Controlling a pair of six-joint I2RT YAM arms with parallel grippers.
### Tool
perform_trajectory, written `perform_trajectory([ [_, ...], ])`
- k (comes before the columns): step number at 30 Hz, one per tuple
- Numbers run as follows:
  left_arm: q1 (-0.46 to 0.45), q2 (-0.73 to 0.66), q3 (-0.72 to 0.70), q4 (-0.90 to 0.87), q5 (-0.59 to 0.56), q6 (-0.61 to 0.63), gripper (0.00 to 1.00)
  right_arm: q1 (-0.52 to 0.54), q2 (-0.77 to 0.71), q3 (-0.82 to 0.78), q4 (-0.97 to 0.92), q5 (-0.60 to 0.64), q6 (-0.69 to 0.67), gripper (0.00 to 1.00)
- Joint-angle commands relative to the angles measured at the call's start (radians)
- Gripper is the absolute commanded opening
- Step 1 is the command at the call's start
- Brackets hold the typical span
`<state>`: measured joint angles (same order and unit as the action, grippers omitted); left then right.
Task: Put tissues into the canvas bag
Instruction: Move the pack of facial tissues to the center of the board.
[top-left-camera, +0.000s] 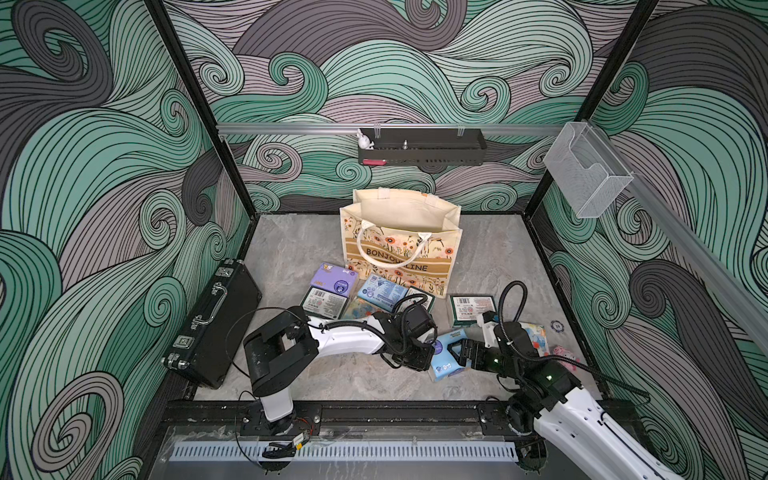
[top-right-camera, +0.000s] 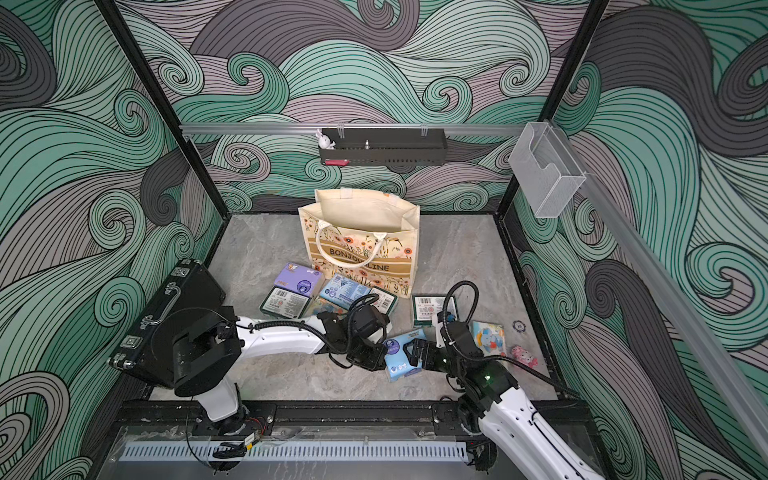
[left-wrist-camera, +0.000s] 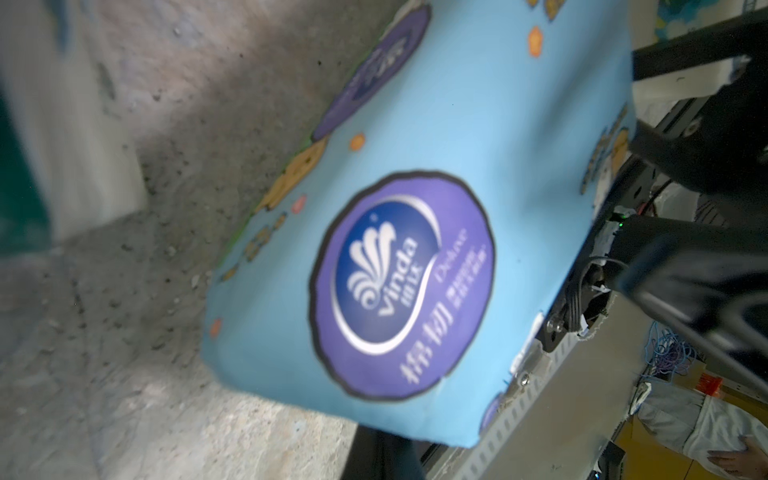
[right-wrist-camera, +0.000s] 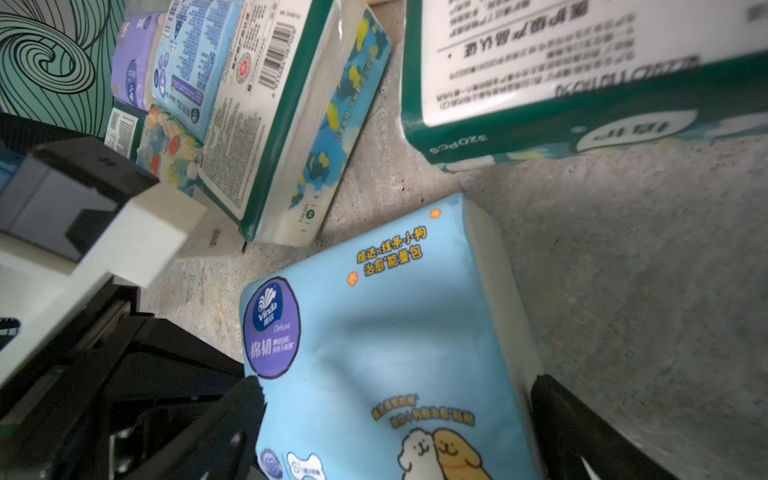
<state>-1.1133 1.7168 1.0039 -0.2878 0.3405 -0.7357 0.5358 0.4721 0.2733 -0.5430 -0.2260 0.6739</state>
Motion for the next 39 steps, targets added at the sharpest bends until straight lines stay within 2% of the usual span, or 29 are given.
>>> perform_trajectory([
  [1,-0.006,-0.066,-0.045,0.062,-0.019,-0.025,0.0,0.038,-0.022,-0.036,0.02,-0.085,0.046,1.0],
  [6,-0.005,-0.129,-0.12,0.064,-0.059,-0.028,0.0,0.197,-0.029,-0.079,0.098,-0.021,0.141,1.0],
  [10,-0.006,-0.173,-0.156,0.033,-0.094,-0.03,0.0,0.329,0.035,-0.086,0.207,0.042,0.206,1.0],
  [15,-0.002,-0.249,-0.217,-0.01,-0.134,-0.032,0.0,0.455,0.211,-0.047,0.355,0.106,0.233,1.0],
  [24,0.007,-0.462,-0.339,-0.149,-0.219,-0.056,0.0,0.62,0.598,0.12,0.555,0.135,0.223,1.0],
  [30,0.032,-0.583,-0.405,-0.245,-0.262,-0.076,0.0,0.676,0.74,0.211,0.623,0.125,0.233,1.0],
  [36,0.059,-0.701,-0.446,-0.333,-0.327,-0.11,0.0,0.677,0.723,0.203,0.633,0.109,0.259,1.0],
  [37,0.067,-0.716,-0.462,-0.327,-0.332,-0.124,0.05,0.676,0.708,0.201,0.615,0.117,0.262,1.0],
  [39,0.097,-0.754,-0.498,-0.314,-0.308,-0.141,0.37,0.672,0.648,0.196,0.543,0.169,0.269,1.0],
])
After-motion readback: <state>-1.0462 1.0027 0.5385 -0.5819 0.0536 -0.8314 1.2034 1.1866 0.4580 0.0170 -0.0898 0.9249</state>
